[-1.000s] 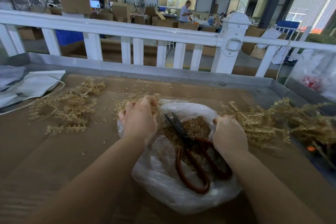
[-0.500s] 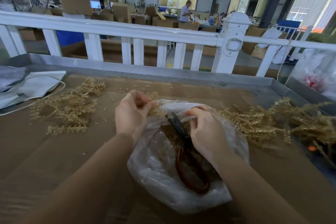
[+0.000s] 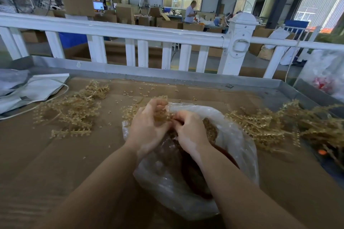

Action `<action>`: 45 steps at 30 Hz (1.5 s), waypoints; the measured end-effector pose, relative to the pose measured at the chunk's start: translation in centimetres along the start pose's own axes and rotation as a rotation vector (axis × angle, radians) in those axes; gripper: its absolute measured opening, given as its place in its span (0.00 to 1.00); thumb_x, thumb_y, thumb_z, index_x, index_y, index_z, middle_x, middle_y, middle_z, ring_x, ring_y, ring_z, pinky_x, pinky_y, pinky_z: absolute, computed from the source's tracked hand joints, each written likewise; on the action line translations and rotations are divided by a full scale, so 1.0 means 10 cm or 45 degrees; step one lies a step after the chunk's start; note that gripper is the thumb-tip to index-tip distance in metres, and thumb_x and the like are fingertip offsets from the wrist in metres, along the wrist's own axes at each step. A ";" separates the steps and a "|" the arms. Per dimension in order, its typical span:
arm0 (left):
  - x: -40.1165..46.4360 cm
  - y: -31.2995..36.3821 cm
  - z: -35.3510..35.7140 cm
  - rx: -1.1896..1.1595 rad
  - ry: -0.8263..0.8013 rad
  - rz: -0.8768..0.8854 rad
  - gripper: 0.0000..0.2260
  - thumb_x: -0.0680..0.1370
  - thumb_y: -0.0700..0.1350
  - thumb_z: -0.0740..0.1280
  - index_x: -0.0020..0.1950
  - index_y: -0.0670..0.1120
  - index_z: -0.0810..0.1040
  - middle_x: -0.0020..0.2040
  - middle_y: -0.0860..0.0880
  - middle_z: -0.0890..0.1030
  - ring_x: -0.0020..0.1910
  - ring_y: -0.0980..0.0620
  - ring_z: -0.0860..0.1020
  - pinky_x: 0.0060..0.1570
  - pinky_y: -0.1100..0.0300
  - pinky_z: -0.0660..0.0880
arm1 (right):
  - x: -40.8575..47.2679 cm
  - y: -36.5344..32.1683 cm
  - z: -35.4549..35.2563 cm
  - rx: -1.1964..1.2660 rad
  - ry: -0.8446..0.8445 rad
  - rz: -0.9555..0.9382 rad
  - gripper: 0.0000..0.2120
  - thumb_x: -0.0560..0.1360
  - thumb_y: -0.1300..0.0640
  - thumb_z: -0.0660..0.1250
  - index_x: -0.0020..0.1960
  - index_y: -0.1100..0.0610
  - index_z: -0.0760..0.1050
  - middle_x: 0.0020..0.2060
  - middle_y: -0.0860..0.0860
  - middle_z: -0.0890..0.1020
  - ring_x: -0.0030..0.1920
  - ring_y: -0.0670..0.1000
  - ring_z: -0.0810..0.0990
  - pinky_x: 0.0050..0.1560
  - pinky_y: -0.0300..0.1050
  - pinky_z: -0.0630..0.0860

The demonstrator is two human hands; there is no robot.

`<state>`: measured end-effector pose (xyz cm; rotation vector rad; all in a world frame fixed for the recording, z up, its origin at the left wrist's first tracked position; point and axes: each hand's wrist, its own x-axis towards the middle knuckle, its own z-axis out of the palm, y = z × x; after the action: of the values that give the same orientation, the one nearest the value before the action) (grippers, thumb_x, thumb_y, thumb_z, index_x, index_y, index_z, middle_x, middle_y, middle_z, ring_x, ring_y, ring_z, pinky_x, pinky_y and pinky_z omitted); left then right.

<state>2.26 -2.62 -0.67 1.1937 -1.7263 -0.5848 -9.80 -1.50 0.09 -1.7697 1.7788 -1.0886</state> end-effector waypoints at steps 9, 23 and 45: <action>0.06 -0.15 -0.01 0.705 -0.099 -0.103 0.21 0.76 0.59 0.64 0.68 0.62 0.68 0.75 0.62 0.60 0.75 0.56 0.51 0.70 0.50 0.44 | 0.00 -0.07 -0.27 0.805 0.153 0.288 0.08 0.79 0.62 0.63 0.43 0.55 0.78 0.31 0.46 0.81 0.31 0.42 0.77 0.33 0.33 0.74; -0.11 0.43 0.11 -0.522 -0.031 -0.272 0.08 0.78 0.50 0.65 0.57 0.54 0.72 0.34 0.50 0.82 0.34 0.57 0.78 0.38 0.64 0.74 | -0.18 0.13 -0.58 0.699 0.333 0.128 0.07 0.74 0.62 0.70 0.44 0.50 0.82 0.36 0.43 0.84 0.37 0.40 0.79 0.39 0.30 0.74; -0.19 0.29 0.04 -0.613 -0.178 -0.388 0.14 0.64 0.43 0.78 0.48 0.45 0.82 0.43 0.48 0.81 0.44 0.50 0.79 0.45 0.61 0.76 | -0.30 0.34 -0.66 0.569 0.145 0.233 0.17 0.66 0.71 0.75 0.46 0.50 0.79 0.42 0.47 0.84 0.47 0.49 0.83 0.53 0.49 0.79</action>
<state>0.76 0.26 0.65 1.0857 -1.4059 -1.2167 -16.55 2.66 0.87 -1.2779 1.5653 -1.3987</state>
